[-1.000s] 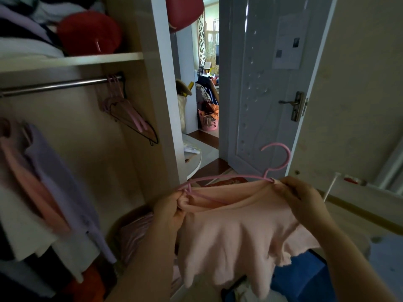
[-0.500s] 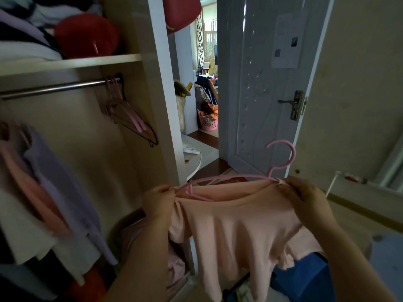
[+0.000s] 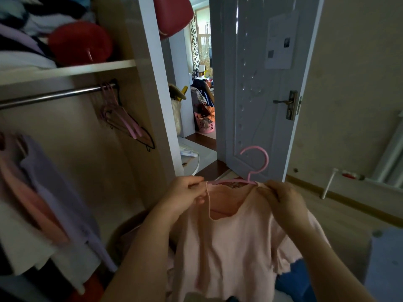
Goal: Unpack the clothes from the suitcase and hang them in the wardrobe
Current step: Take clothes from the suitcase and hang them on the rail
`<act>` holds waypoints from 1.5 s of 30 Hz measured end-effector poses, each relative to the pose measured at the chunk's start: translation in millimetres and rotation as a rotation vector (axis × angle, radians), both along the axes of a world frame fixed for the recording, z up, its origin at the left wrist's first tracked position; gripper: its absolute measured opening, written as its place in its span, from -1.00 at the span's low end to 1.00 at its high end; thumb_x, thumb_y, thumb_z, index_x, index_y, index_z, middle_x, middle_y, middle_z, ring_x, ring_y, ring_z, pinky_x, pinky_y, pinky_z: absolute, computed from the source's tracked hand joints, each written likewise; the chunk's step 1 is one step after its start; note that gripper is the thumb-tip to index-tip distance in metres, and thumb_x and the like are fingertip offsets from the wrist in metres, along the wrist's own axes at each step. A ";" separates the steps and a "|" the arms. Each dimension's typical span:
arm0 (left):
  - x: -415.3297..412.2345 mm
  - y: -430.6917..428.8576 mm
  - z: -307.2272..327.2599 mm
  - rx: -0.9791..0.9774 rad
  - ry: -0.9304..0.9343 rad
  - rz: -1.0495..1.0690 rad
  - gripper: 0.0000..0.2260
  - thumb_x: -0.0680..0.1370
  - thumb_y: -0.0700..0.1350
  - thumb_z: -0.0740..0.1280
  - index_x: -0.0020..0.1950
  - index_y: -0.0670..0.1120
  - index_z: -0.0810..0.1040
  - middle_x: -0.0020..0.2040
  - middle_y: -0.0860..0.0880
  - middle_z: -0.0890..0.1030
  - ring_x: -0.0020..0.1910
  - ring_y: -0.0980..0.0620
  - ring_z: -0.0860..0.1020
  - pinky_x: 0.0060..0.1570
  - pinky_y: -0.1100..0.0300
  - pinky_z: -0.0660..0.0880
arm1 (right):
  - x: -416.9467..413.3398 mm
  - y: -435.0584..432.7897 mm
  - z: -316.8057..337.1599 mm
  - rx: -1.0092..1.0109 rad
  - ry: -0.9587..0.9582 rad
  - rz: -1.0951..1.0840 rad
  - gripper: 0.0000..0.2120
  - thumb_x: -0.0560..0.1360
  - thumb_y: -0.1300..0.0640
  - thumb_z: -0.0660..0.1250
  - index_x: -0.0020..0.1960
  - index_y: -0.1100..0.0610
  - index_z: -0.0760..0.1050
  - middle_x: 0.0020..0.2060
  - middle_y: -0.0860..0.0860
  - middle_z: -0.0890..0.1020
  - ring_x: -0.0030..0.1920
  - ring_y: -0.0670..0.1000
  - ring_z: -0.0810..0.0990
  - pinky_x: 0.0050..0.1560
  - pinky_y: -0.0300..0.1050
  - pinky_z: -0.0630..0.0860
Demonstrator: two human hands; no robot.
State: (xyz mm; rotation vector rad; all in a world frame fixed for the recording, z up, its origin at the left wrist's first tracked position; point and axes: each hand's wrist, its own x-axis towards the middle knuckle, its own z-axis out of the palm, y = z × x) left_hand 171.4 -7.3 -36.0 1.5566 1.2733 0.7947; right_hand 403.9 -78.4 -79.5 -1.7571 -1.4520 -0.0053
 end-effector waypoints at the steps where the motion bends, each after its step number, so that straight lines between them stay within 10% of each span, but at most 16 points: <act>1: -2.0 -1.4 2.4 0.119 0.176 -0.016 -0.70 0.57 -0.17 0.31 0.30 -0.09 0.53 -0.02 -0.05 0.66 -0.12 0.05 0.62 -0.10 0.23 0.56 | -0.7 0.0 1.0 -0.015 0.016 0.015 -0.84 0.53 0.05 0.32 -0.11 0.09 0.62 -0.25 -0.02 0.61 -0.17 0.07 0.55 -0.16 -0.19 0.28; 4: 0.3 -9.5 8.5 0.551 0.634 0.020 -0.82 0.57 -0.10 0.28 0.10 0.02 0.63 -0.11 0.05 0.64 -0.19 0.12 0.52 -0.33 0.41 0.30 | -6.6 1.8 9.1 -0.051 -0.013 0.036 -0.84 0.54 0.00 0.28 -0.10 0.03 0.60 -0.27 -0.13 0.49 -0.20 -0.04 0.44 -0.14 -0.12 0.34; 8: 5.2 -12.6 9.7 0.711 0.599 -0.013 -0.85 0.54 -0.04 0.34 0.05 0.08 0.66 -0.27 0.11 0.43 -0.16 0.09 0.43 -0.28 0.26 0.32 | -11.8 2.4 16.2 -0.052 -0.073 0.081 -0.85 0.55 0.01 0.26 -0.19 -0.05 0.51 -0.30 -0.17 0.47 -0.22 -0.06 0.42 -0.16 -0.11 0.35; 13: 8.0 -6.3 0.5 0.529 0.292 0.045 -0.84 0.55 -0.16 0.32 0.08 -0.05 0.63 -0.05 0.03 0.64 -0.07 0.07 0.57 -0.06 0.22 0.47 | -14.4 4.1 22.3 -0.037 -0.058 0.178 -0.88 0.54 0.03 0.29 -0.18 -0.06 0.53 -0.32 -0.22 0.50 -0.21 -0.04 0.50 -0.23 -0.23 0.36; 21: -13.0 12.5 -5.1 0.456 0.129 0.239 -0.89 0.56 -0.21 0.30 0.01 -0.09 0.60 -0.15 0.02 0.60 -0.14 0.07 0.53 -0.22 0.35 0.38 | 2.8 5.4 34.7 -0.295 -0.168 -0.042 -0.54 0.51 -0.15 0.25 0.39 -0.13 0.33 0.28 -0.06 0.47 0.31 0.05 0.38 0.26 0.04 0.29; 28: -26.5 21.2 0.2 0.435 0.236 0.249 -0.85 0.58 -0.19 0.27 0.07 -0.07 0.61 -0.09 0.03 0.60 -0.08 0.05 0.54 -0.19 0.26 0.38 | -32.7 25.9 59.6 -0.297 -0.103 0.261 -0.85 0.57 0.02 0.22 -0.08 -0.05 0.56 -0.33 -0.15 0.52 -0.25 -0.06 0.52 -0.30 -0.22 0.37; 34: -69.2 25.6 10.7 0.423 0.380 0.425 -0.66 0.51 -0.14 0.37 0.29 -0.04 0.53 0.21 -0.06 0.59 0.19 -0.06 0.54 0.20 0.12 0.46 | -73.8 48.6 70.7 -0.365 0.142 0.379 -0.86 0.53 0.03 0.29 -0.11 -0.02 0.62 -0.38 -0.10 0.58 -0.32 -0.06 0.57 -0.26 -0.18 0.48; 45: -184.6 27.6 40.0 0.507 0.365 0.671 -0.80 0.43 -0.27 0.33 -0.04 -0.07 0.68 -0.05 -0.05 0.70 -0.01 -0.05 0.64 0.04 0.12 0.54 | -226.8 104.1 108.6 -0.519 0.623 0.682 -0.83 0.52 0.28 0.26 -0.10 0.13 0.62 -0.19 0.11 0.63 -0.16 0.07 0.59 0.02 -0.01 0.54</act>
